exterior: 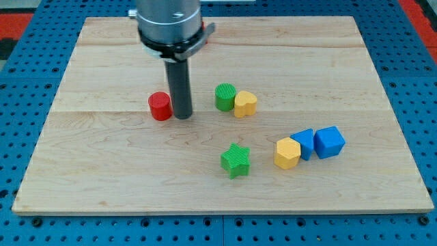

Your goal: Move the red circle near to the left center

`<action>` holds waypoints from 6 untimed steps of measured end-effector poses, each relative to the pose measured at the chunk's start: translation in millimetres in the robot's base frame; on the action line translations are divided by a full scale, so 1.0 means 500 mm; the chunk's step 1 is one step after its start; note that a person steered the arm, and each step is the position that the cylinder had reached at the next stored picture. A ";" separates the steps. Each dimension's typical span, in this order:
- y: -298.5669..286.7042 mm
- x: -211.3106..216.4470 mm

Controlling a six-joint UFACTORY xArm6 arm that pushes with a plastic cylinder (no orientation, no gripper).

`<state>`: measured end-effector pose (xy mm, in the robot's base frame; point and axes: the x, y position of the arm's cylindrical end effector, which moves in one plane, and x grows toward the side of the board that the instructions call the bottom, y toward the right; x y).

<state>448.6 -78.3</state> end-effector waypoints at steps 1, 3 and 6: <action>-0.115 0.001; -0.091 0.066; 0.328 0.036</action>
